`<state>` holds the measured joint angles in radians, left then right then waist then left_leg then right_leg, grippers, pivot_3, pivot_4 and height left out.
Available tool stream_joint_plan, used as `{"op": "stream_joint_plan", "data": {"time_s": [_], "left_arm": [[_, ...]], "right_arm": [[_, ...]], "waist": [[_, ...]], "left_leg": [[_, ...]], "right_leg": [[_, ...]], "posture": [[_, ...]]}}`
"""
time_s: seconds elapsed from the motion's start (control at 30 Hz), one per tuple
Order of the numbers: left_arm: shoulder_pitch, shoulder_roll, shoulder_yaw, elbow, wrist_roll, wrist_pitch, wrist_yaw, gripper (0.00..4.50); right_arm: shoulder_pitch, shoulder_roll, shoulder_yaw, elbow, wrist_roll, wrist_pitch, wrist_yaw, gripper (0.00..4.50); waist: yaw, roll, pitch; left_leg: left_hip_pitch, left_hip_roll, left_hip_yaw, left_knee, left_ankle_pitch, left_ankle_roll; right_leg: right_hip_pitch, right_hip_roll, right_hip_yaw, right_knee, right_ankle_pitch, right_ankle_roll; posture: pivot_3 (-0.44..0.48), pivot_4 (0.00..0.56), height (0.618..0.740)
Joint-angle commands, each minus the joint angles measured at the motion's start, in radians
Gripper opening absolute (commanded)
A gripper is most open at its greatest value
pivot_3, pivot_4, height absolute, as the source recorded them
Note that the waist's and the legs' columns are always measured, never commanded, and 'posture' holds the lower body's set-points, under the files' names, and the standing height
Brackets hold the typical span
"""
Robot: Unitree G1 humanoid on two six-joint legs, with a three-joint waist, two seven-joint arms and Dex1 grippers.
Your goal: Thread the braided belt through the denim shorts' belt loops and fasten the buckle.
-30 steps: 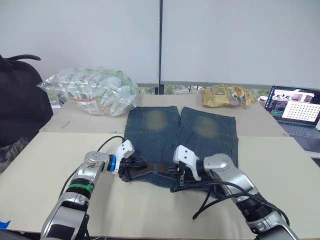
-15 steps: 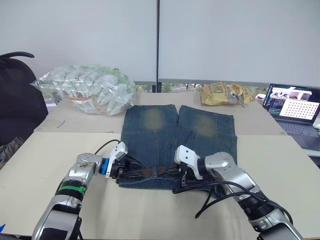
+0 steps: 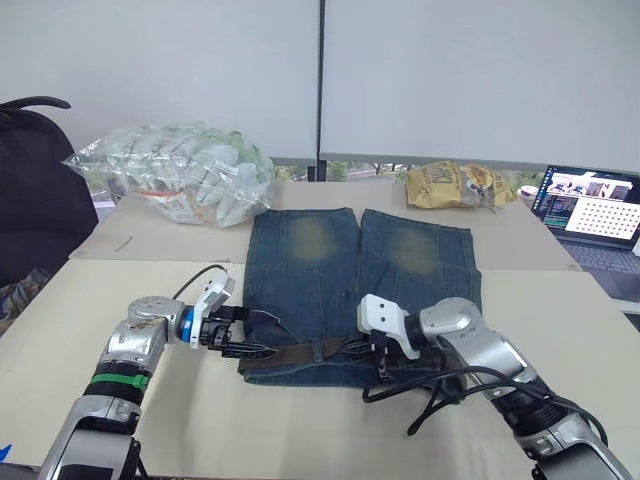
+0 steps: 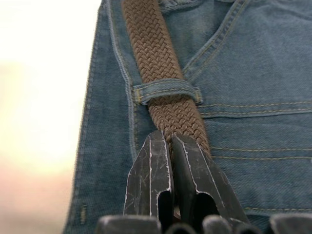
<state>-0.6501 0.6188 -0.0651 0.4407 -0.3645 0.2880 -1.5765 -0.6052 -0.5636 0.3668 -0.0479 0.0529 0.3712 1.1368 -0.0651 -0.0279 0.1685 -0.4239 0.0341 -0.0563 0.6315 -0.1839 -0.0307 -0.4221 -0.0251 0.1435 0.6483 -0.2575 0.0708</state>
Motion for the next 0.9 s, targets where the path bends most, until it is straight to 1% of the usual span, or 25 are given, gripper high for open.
{"op": "stream_joint_plan", "data": {"time_s": [0.03, 0.1, 0.13, 0.17, 0.23, 0.33, 0.43, 0.5, 0.6, 0.7, 0.77, 0.9], "left_arm": [[-0.007, -0.046, 0.023, -0.111, -0.025, 0.001, 0.087, 4.50], [-0.001, -0.069, 0.032, -0.161, -0.025, 0.005, 0.143, 4.50], [0.005, -0.081, 0.036, -0.193, -0.026, 0.009, 0.172, 4.50], [0.016, -0.085, 0.036, -0.226, -0.027, 0.014, 0.193, 4.50], [0.041, -0.084, 0.030, -0.291, -0.023, 0.021, 0.230, 4.50], [0.076, -0.073, 0.017, -0.366, -0.010, 0.018, 0.271, 4.50], [0.128, -0.073, 0.011, -0.484, 0.001, 0.028, 0.343, 4.50], [0.156, -0.071, 0.007, -0.533, -0.001, 0.040, 0.370, 4.50], [0.184, -0.063, 0.004, -0.578, -0.014, 0.059, 0.390, 4.50], [0.201, -0.059, -0.001, -0.596, -0.011, 0.064, 0.403, 4.50], [0.203, -0.063, -0.008, -0.594, -0.007, 0.060, 0.408, 4.50], [0.193, -0.071, -0.020, -0.584, -0.004, 0.052, 0.419, 4.50]], "right_arm": [[-0.008, 0.009, -0.044, -0.048, 0.051, 0.021, -0.002, 1.12], [0.005, 0.002, -0.079, -0.093, 0.086, 0.057, -0.010, 1.90], [0.018, -0.005, -0.109, -0.122, 0.105, 0.077, -0.025, 2.18], [0.033, -0.010, -0.140, -0.151, 0.121, 0.097, -0.045, 2.62], [0.072, -0.037, -0.199, -0.218, 0.165, 0.155, -0.059, 3.22], [0.123, -0.087, -0.261, -0.303, 0.225, 0.240, -0.067, 3.22], [0.231, -0.134, -0.448, -0.370, 0.291, 0.371, -0.150, 3.22], [0.286, -0.158, -0.522, -0.383, 0.312, 0.417, -0.186, 3.22], [0.344, -0.192, -0.577, -0.397, 0.345, 0.474, -0.210, 3.22], [0.376, -0.192, -0.621, -0.398, 0.391, 0.581, -0.263, 3.22], [0.385, -0.167, -0.631, -0.380, 0.415, 0.670, -0.320, 3.22], [0.338, -0.100, -0.662, -0.302, 0.426, 0.775, -0.443, 3.22]], "waist": [[0.002, 0.000, 0.000], [0.004, -0.001, 0.001], [0.003, -0.001, 0.001], [0.003, -0.001, 0.001], [0.003, -0.001, 0.001], [0.004, -0.001, 0.001], [0.004, -0.001, 0.001], [0.009, -0.002, 0.001], [0.009, -0.002, 0.001], [0.002, -0.002, 0.002], [-0.002, -0.002, 0.001], [-0.003, -0.002, 0.001]], "left_leg": [[0.000, 0.000, 0.000, 0.001, 0.000, 0.000], [-0.001, 0.000, 0.000, 0.002, 0.000, 0.000], [-0.001, 0.000, 0.000, 0.002, 0.000, 0.000], [-0.001, 0.000, 0.000, 0.002, 0.000, 0.000], [-0.001, 0.000, 0.000, 0.002, 0.000, 0.000], [-0.001, 0.000, 0.000, 0.002, 0.000, 0.000], [-0.001, 0.000, -0.001, 0.002, 0.000, 0.000], [0.000, 0.000, -0.001, 0.002, 0.000, 0.000], [0.000, 0.000, 0.000, 0.004, 0.000, 0.000], [0.001, 0.000, 0.001, 0.004, 0.000, 0.000], [0.001, 0.000, 0.001, 0.004, 0.000, 0.000], [0.001, 0.000, 0.001, 0.004, 0.000, 0.000]], "right_leg": [[0.000, 0.000, 0.000, 0.000, 0.000, 0.000], [0.000, 0.000, 0.000, 0.000, 0.001, 0.001], [0.000, 0.000, 0.000, 0.000, 0.001, 0.001], [0.000, 0.000, 0.000, 0.000, 0.001, 0.001], [0.001, 0.000, 0.000, 0.000, 0.002, -0.001], [0.000, 0.000, 0.000, 0.000, 0.005, -0.005], [0.000, 0.000, 0.000, 0.000, 0.004, -0.003], [0.001, 0.000, 0.000, 0.000, 0.002, -0.001], [0.002, 0.000, 0.001, 0.000, 0.003, 0.001], [0.002, 0.000, 0.001, 0.000, 0.003, 0.001], [0.002, 0.000, 0.001, 0.000, 0.003, 0.001], [0.002, 0.000, 0.002, 0.000, 0.003, 0.001]], "posture": [[0.000, 0.150, 0.740], [0.000, 0.150, 0.740], [0.000, 0.150, 0.740], [0.000, 0.150, 0.740], [0.000, 0.150, 0.740], [0.000, 0.150, 0.740], [0.000, 0.150, 0.740], [0.000, 0.150, 0.740], [0.000, 0.150, 0.740], [0.000, 0.150, 0.740], [0.000, 0.150, 0.740], [0.000, 0.150, 0.740]]}}
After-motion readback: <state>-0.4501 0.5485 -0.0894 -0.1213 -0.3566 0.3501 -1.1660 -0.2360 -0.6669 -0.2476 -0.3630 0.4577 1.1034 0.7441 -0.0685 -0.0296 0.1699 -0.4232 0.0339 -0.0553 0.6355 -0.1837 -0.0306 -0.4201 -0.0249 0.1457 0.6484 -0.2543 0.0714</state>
